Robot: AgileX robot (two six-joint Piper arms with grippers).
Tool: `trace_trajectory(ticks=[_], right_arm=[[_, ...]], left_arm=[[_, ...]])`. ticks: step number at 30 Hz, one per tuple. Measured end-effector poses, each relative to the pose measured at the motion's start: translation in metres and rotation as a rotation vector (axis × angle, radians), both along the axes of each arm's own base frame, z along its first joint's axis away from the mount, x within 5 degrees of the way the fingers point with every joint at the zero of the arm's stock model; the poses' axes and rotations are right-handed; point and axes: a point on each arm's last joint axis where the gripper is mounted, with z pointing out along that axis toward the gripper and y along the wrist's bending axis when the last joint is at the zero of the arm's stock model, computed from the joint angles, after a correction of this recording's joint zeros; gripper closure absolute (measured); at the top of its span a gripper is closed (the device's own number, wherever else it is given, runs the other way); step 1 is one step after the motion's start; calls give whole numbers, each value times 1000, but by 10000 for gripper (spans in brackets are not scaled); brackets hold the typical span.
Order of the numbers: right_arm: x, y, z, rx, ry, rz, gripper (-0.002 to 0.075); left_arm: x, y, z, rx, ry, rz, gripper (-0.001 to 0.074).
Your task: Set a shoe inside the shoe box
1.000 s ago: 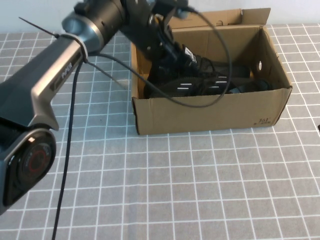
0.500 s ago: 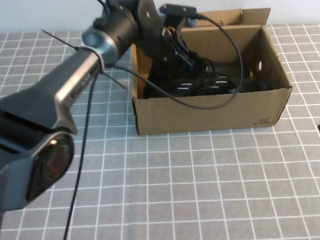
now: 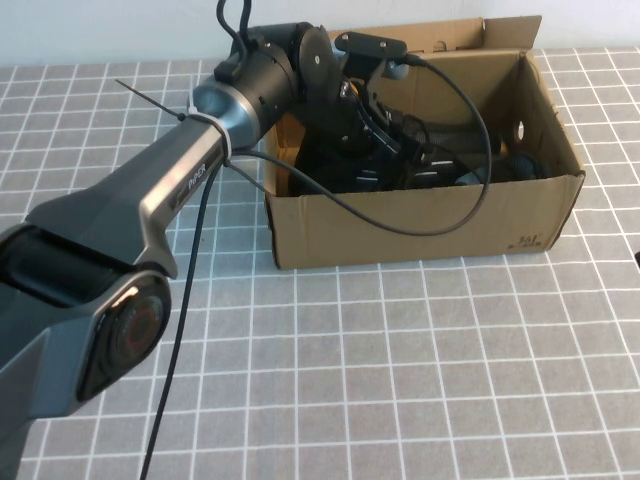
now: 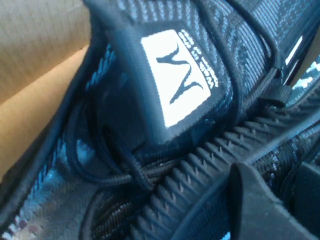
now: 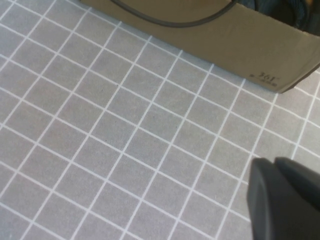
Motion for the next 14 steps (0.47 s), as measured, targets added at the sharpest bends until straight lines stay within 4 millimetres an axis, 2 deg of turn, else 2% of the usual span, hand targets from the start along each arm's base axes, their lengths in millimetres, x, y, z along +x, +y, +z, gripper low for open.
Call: trace_trajectory(ticks=[7, 11, 14], right_arm=[[1, 1, -6, -4, 5, 2, 742], [1, 1, -5, -2, 1, 3, 743], [1, 1, -5, 2, -1, 4, 742]], left_arm=[[0, 1, 5, 27, -22, -7, 592], [-3, 0, 21, 59, -35, -30, 616], [-7, 3, 42, 66, -49, -41, 636]])
